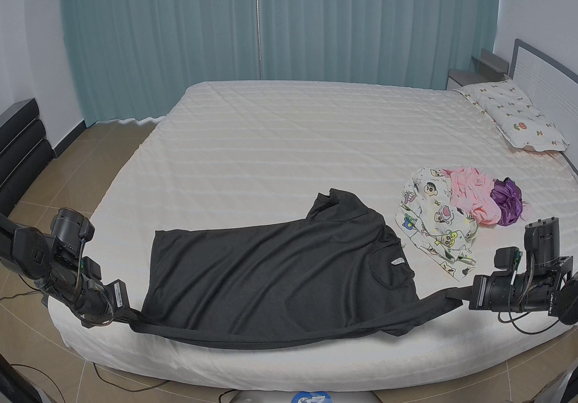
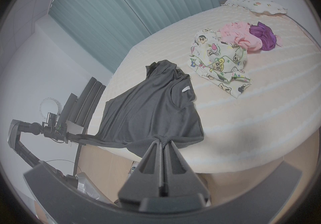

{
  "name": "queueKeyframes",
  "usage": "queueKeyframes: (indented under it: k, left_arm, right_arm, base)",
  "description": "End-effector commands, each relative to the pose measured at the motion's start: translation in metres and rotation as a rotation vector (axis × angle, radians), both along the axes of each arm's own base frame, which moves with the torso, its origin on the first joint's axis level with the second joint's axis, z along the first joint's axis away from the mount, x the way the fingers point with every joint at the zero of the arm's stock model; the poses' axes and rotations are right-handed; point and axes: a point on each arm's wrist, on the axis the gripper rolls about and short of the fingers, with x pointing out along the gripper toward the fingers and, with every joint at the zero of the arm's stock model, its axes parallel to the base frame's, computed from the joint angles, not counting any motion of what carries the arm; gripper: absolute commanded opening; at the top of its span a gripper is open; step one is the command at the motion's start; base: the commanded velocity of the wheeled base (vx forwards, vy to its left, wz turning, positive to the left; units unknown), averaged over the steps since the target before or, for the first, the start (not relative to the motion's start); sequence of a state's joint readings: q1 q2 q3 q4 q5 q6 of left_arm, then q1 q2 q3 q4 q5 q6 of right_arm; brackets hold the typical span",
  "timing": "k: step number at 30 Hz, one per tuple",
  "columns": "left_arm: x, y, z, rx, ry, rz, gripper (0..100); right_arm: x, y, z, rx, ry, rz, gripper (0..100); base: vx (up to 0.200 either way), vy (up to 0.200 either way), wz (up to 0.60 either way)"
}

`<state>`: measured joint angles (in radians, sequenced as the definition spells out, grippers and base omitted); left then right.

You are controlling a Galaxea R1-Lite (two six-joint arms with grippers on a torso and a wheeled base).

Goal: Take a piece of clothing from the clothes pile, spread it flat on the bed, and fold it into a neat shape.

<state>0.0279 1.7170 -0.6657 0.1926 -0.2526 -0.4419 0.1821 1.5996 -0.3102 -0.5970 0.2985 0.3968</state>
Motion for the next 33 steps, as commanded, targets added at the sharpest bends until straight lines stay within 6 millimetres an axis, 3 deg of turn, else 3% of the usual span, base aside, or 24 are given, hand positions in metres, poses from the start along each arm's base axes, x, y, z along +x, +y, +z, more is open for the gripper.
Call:
queueKeyframes:
  k: [1, 5, 19, 26, 27, 33]
  left_arm:
    - [0.015, 0.004, -0.013, -0.003, 0.043, 0.019, 0]
    - [0.028, 0.012, -0.011, -0.019, 0.028, 0.068, 0]
    - [0.074, 0.017, -0.034, -0.046, 0.072, 0.157, 0]
    - [0.081, 0.017, -0.043, -0.041, 0.091, 0.159, 0]
    - [0.087, 0.017, -0.049, -0.038, 0.102, 0.16, 0]
    - [0.096, 0.018, -0.058, -0.036, 0.113, 0.159, 0]
  right_arm:
    - [0.019, 0.003, -0.003, -0.001, 0.008, -0.002, 0]
    - [0.03, 0.006, -0.005, 0.008, 0.015, -0.007, 0]
    - [0.082, 0.019, -0.021, 0.018, 0.026, -0.021, 0]
    - [0.092, 0.021, -0.028, 0.034, -0.001, -0.03, 0]
    - [0.099, 0.022, -0.038, 0.036, -0.006, -0.032, 0]
    - [0.108, 0.024, -0.049, 0.041, -0.031, -0.033, 0]
  base:
    - [0.0, 0.0, 0.0]
    - [0.0, 0.0, 0.0]
    - [0.0, 0.0, 0.0]
    - [0.0, 0.0, 0.0]
    - [0.0, 0.0, 0.0]
    - [0.0, 0.0, 0.0]
